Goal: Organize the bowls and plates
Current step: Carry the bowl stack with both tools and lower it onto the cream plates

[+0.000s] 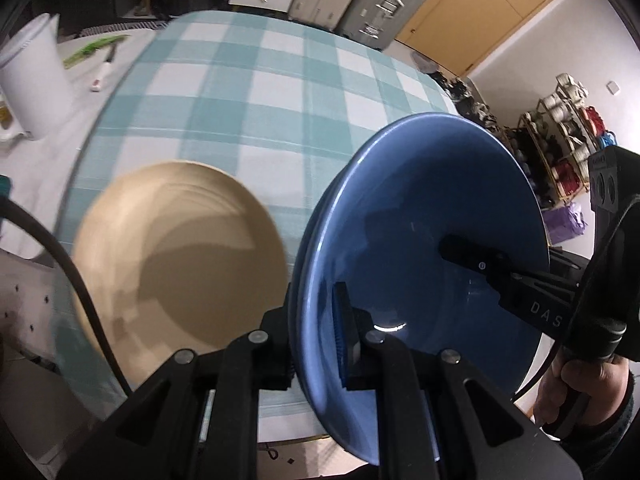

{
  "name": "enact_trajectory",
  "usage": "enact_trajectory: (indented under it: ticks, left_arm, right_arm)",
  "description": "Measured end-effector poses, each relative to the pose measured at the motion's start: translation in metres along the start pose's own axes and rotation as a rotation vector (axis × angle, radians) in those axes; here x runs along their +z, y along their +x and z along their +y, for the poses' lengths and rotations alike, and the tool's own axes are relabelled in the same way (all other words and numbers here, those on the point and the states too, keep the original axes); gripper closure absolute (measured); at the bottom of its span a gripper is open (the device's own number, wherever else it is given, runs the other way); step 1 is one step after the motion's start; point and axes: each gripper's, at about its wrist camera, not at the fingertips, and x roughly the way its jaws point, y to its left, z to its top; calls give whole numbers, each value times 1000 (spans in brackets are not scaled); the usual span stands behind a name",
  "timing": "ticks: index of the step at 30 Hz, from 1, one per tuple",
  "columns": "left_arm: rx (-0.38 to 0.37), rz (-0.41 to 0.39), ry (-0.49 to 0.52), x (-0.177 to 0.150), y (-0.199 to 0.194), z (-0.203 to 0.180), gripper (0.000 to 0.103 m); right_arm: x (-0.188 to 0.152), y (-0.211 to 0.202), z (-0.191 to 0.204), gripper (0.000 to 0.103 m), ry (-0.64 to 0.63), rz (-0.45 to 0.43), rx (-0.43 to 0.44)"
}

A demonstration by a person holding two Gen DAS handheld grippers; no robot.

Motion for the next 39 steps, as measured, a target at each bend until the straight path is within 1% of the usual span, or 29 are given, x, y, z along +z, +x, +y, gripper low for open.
enact_trajectory:
  ticks: [3,8,16,19,24,29,34,36,39]
  left_arm:
    - [31,-13,-31,4,-14,19,91]
    - [104,-24,-69,5,-33,54,91]
    - [162,-19,-145,2,-33,108,91]
    - [169,-16,-169,1,-29,122,91]
    - [190,-9,-182,2,-18,131,91]
    - [203,0,-183,2,-8,137,90]
    - [198,9,-192,4,-1,145,90]
    - [200,-6,-200,4,1,148,90]
    - [218,-13,-196,4,3,150,89]
  right_arm:
    - [10,8,20,88,-14,3,31]
    - [22,30,55,87,-23,18,101]
    - [34,75,97,87,-24,64,157]
    - [37,90,105,87,-27,78,159]
    - [41,109,103,87,-6,92,168]
    - [40,117,103,86,-8,96,160]
    - [38,120,106,87,-35,76,137]
    - [38,118,108,87,-53,49,126]
    - [39,116,112,86,-75,40,100]
